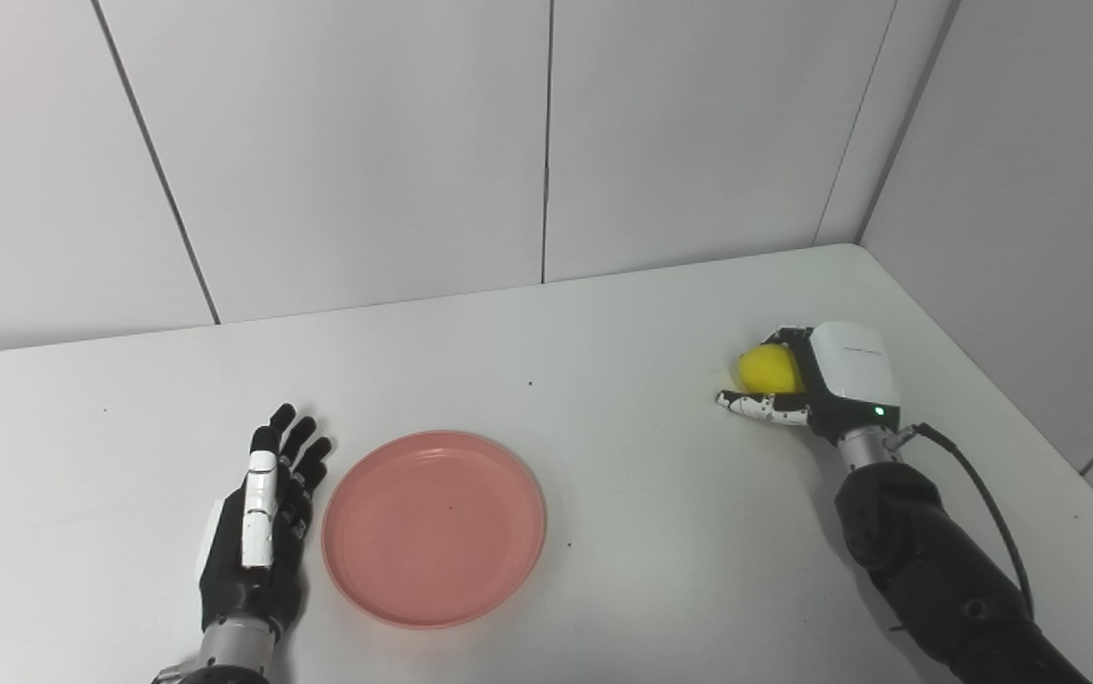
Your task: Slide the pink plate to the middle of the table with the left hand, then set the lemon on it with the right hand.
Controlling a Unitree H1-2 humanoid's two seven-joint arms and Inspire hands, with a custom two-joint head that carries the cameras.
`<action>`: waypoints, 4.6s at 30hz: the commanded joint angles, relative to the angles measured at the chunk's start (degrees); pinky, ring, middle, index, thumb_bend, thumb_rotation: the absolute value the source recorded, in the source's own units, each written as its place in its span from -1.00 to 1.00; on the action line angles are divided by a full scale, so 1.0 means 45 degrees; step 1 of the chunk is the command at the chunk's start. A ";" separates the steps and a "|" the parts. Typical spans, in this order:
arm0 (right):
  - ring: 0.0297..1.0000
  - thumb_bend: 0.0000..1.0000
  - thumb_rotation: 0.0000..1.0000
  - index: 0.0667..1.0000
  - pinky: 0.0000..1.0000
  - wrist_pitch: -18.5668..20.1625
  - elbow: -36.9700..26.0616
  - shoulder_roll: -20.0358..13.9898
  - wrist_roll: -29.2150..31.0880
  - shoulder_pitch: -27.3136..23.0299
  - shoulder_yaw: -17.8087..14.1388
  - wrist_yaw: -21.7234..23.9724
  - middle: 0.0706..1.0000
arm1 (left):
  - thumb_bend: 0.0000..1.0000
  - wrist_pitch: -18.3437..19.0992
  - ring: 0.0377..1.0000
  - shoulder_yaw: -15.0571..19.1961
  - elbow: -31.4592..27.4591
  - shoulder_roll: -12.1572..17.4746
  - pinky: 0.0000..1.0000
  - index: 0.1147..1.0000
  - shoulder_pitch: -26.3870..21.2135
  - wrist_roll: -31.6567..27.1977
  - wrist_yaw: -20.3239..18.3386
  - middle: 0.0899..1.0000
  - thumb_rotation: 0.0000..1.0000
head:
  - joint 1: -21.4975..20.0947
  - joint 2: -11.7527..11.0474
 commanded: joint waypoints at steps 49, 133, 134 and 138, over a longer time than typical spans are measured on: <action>-0.65 0.07 -0.13 -0.47 -0.71 -0.0075 -0.6300 0.0489 -0.0476 -0.0429 0.0476 0.3511 -0.58 | 0.21 0.0805 0.83 -0.0626 0.0114 -0.0305 1.00 0.87 0.0366 0.0030 0.0293 0.89 0.92 | 0.1390 -0.0018; -0.49 0.09 -0.20 -0.18 -0.59 -0.1981 -0.5816 0.3785 -0.2024 -0.0872 0.4268 0.5946 -0.38 | 0.53 -0.0414 0.73 -0.0827 0.0776 -0.1561 0.99 0.78 0.0597 0.0352 0.0832 0.78 1.00 | 0.3388 -0.0033; -0.49 0.09 -0.20 -0.18 -0.59 -0.2009 -0.5737 0.3774 -0.1971 -0.0846 0.4283 0.5957 -0.38 | 0.53 -0.0414 0.73 -0.0822 0.0780 -0.1570 0.98 0.78 0.0598 0.0352 0.0828 0.77 1.00 | 0.3419 -0.0043; -0.49 0.05 -0.18 -0.18 -0.59 -0.2040 -0.5569 0.3687 -0.1930 -0.0857 0.4365 0.6106 -0.39 | 0.54 -0.0452 0.72 -0.0835 0.0791 -0.1566 0.96 0.77 0.0589 0.0316 0.0841 0.75 1.00 | 0.3421 -0.0069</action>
